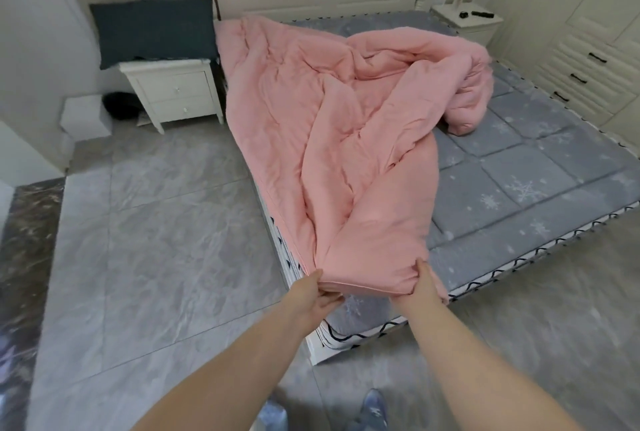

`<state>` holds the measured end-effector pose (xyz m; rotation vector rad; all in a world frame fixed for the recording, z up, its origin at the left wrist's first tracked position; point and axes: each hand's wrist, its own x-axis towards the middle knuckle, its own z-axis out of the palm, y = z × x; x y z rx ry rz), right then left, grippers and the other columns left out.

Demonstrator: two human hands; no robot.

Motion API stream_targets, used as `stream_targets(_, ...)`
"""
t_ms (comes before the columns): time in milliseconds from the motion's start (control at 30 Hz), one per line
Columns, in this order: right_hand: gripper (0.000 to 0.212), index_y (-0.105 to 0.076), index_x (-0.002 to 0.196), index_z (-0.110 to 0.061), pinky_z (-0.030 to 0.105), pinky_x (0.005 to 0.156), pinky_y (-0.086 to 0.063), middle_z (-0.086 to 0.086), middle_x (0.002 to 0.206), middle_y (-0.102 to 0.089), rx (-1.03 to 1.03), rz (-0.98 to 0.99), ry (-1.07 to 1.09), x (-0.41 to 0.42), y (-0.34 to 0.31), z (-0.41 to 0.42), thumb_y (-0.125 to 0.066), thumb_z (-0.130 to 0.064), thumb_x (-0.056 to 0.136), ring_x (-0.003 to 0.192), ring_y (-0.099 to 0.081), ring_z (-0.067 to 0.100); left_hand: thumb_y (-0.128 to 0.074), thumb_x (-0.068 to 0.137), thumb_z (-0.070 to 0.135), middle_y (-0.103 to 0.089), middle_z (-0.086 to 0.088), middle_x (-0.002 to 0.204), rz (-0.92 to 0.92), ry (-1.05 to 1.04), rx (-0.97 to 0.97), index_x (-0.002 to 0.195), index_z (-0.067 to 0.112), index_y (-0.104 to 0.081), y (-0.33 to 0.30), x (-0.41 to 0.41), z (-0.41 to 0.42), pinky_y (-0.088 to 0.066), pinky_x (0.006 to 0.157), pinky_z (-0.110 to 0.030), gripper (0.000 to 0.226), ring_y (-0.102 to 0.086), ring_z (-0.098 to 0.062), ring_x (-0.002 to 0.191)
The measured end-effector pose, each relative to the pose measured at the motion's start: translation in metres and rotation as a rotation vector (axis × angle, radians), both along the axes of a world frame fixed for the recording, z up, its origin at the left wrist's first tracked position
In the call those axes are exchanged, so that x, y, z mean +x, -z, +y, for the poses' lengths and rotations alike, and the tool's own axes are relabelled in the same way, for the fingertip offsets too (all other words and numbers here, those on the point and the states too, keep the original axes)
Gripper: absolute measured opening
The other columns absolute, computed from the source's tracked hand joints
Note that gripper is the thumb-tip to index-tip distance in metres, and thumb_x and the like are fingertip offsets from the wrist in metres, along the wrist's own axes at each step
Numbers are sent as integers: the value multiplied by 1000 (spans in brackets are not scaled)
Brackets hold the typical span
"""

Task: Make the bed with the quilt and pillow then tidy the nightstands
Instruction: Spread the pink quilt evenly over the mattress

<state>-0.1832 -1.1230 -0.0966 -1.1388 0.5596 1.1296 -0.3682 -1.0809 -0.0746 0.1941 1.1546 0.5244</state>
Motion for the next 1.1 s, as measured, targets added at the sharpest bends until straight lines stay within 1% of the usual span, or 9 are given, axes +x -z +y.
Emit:
stream_targets(67, 42, -60, 127, -28, 33, 91, -49, -3, 122, -66, -17, -8, -58, 25, 3, -6, -58, -47, 90, 96, -63, 19, -42, 103, 16, -59, -17, 99, 42, -45, -6, 116, 1, -45, 4, 13, -7, -49, 93, -47, 21, -62, -30, 87)
stream_targets(167, 32, -64, 115, -26, 35, 77, -54, 3, 98, -73, -40, -43, -145, 69, 11, -13, -55, -43, 90, 90, -67, 23, -41, 102, 14, -58, -15, 94, 62, -154, -12, 113, 2, -44, 6, 36, -15, -49, 91, -48, 17, -61, -29, 85)
stream_targets(300, 33, -61, 116, -24, 22, 50, -55, 1, 74, -75, -146, -111, -441, 99, 30, -21, -57, -8, 88, 66, -70, 17, -45, 98, 9, -58, -14, 87, 100, -323, -87, 108, 3, -50, 20, 59, -33, -52, 78, -45, 12, -57, -24, 75)
stream_targets(467, 32, -58, 116, -13, 29, 59, -56, 16, 107, -67, -134, -121, -699, 91, 42, -54, -57, -2, 86, 84, -65, 27, -64, 90, 29, -61, -13, 97, 74, -219, -192, 98, 5, -57, 23, 89, -74, -52, 93, -49, 27, -62, -27, 89)
stream_targets(567, 27, -61, 110, -11, 31, 56, -58, 20, 99, -70, -156, -28, -786, 78, 43, -79, -53, 4, 88, 82, -66, 29, -67, 85, 48, -61, -16, 109, 49, -80, -262, 108, 5, -57, 31, 119, -102, -51, 94, -48, 50, -61, -32, 103)
stream_targets(667, 33, -62, 105, -7, 35, 60, -59, 22, 89, -72, -216, -14, -913, 81, 40, -86, -50, 12, 81, 76, -68, 31, -62, 91, 26, -62, -19, 106, 204, -105, -226, 125, 2, -54, 48, 143, -116, -54, 81, -43, 42, -62, -32, 93)
stream_targets(767, 28, -62, 104, -7, 33, 61, -57, 16, 92, -69, -307, -80, -1053, 97, 44, -68, -64, -6, 76, 80, -66, 29, -50, 91, 5, -63, -25, 109, 305, -177, -131, 120, 0, -53, 65, 149, -114, -54, 85, -49, 30, -64, -39, 97)
stream_targets(933, 74, -62, 114, -17, 41, 96, -51, 8, 113, -67, -412, -249, -1192, 100, 62, -2, -82, -60, 56, 103, -64, 26, -46, 81, 0, -62, -19, 109, 242, -269, -71, 116, 9, -55, 68, 141, -112, -57, 72, -40, 37, -61, -32, 90)
stream_targets(1100, 85, -57, 123, -10, 44, 90, -54, 9, 107, -68, -425, -429, -876, 126, 120, 55, -81, -54, 55, 92, -66, 27, -47, 92, -4, -61, -16, 100, 344, -185, -64, 117, -2, -52, 106, 108, -112, -58, 57, -34, 26, -62, -28, 82)
